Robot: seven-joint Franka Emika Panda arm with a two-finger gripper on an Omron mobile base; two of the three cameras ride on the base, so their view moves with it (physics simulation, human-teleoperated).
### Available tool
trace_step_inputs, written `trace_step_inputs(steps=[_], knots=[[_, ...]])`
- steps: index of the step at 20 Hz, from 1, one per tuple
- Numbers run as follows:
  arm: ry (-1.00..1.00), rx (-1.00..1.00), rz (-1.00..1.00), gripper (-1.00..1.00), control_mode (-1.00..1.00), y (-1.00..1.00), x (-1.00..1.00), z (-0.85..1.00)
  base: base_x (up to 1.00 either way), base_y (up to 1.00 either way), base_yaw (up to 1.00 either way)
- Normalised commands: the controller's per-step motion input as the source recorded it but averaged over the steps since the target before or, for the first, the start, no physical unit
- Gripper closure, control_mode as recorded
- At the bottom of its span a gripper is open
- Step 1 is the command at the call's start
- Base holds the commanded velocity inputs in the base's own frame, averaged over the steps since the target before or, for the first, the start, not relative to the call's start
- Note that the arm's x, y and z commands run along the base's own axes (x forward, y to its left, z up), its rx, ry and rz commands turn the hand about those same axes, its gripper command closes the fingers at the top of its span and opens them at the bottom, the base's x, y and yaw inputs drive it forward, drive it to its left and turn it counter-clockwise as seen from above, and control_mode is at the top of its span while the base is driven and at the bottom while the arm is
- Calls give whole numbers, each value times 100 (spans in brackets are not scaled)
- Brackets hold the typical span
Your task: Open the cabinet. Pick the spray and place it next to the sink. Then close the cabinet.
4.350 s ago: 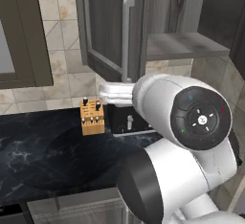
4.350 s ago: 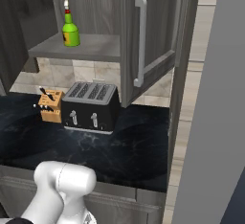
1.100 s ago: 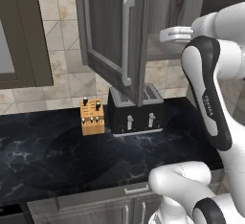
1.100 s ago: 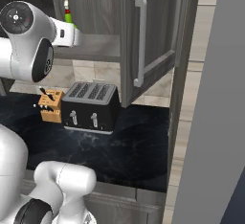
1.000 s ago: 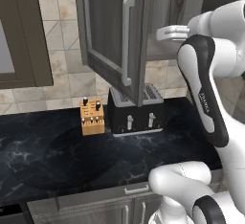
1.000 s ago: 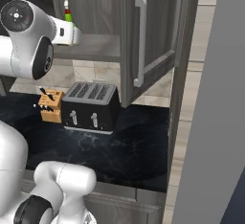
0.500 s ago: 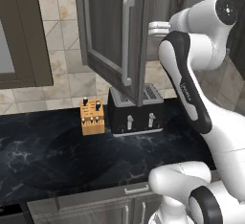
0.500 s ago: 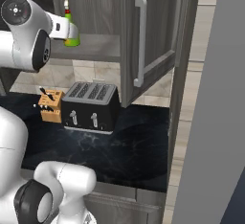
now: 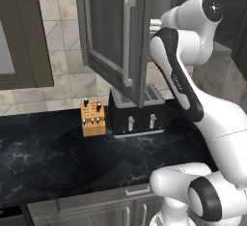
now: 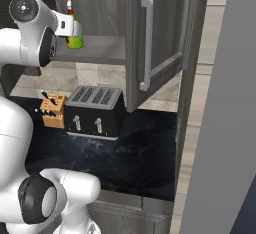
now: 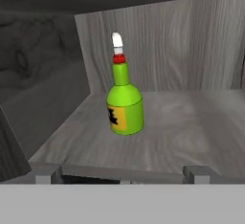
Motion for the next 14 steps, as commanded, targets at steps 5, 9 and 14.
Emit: trace_step_inputs(steps=[5,9,14], knots=[[0,0,6,-100,-100,9,31,0,0,0,0],[0,0,3,-100,-100,7,31,0,0,0,0],[0,-2,0,-100,-100,1,29,0,0,0,0]])
